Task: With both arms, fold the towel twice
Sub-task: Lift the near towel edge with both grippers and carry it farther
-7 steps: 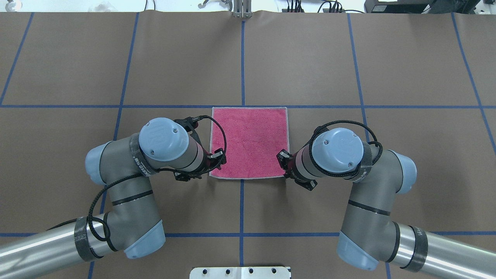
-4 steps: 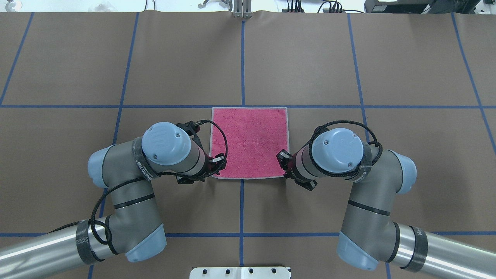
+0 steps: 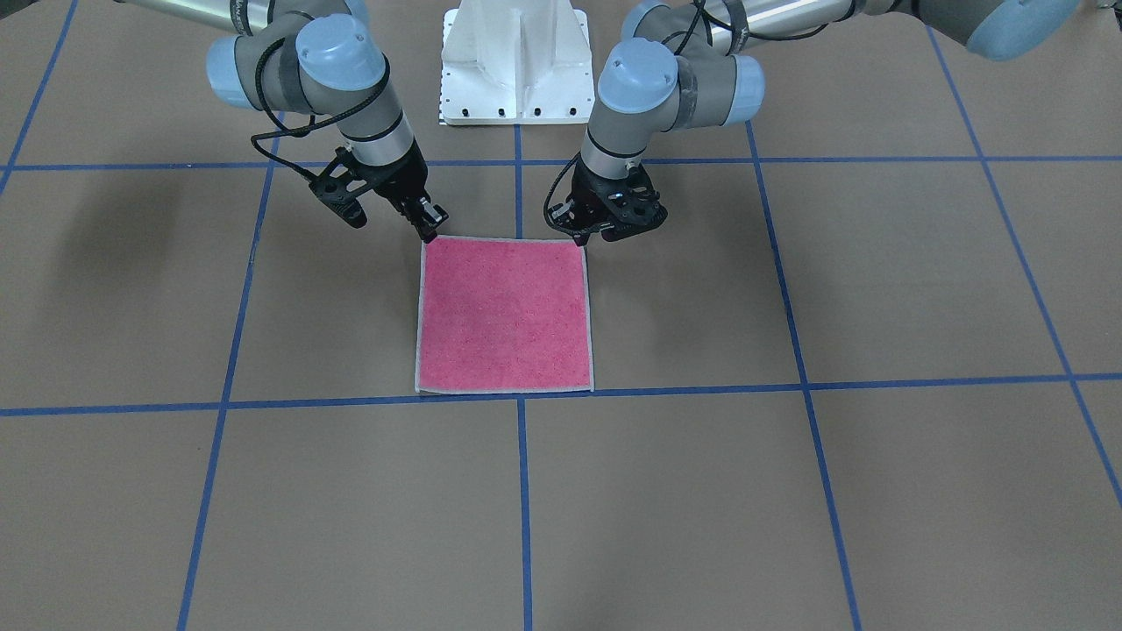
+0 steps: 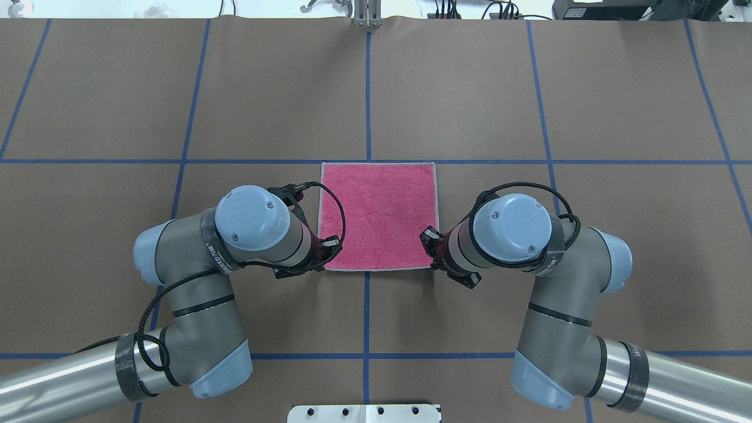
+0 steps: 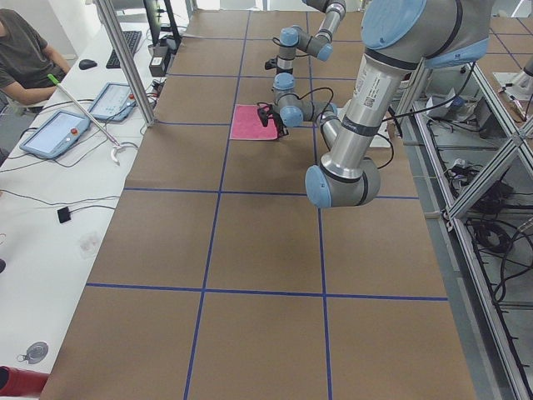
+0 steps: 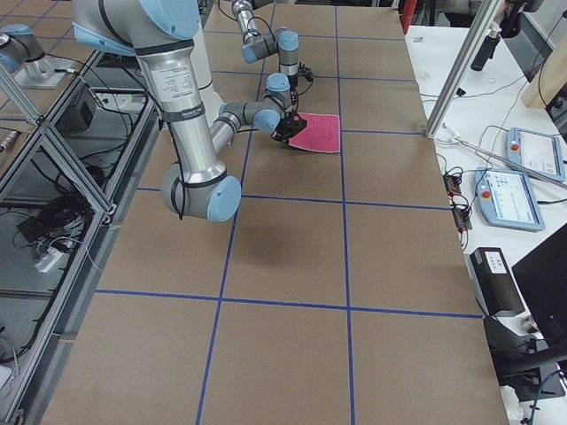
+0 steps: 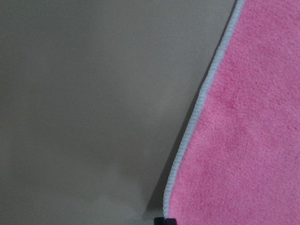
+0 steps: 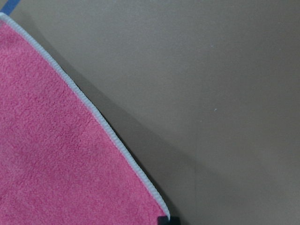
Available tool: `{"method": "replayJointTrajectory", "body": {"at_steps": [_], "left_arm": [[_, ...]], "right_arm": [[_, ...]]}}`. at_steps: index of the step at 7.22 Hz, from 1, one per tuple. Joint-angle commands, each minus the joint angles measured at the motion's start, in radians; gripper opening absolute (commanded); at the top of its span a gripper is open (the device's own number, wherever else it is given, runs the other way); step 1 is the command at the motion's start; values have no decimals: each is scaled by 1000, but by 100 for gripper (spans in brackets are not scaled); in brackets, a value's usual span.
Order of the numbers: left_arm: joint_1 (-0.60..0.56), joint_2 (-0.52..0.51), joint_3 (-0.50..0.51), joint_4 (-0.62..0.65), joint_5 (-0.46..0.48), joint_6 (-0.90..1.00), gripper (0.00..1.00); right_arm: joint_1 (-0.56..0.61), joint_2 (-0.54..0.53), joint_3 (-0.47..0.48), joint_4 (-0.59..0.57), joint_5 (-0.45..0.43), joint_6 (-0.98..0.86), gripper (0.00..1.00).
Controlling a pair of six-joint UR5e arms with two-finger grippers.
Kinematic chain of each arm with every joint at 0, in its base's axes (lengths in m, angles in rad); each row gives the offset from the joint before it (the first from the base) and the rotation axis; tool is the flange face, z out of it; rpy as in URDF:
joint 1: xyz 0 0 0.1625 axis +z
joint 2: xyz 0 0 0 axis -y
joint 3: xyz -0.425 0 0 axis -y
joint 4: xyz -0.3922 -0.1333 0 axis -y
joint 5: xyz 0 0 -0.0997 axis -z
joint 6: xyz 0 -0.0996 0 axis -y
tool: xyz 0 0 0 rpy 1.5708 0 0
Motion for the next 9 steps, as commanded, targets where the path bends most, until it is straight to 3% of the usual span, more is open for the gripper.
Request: {"method": "replayJointTrajectory", "body": {"at_steps": [1,6,9], "left_arm": [[-1,8,-57,1,-2,-35,0],[5,34,-158,7,-7,-101,0],[10,75,-214,1,-9,-98,0]], "right_arm": [[2,-2,17,0,0,2,0],[2,-51,114,0,18,9,0],[5,-43,119,0,26,9,0]]}}
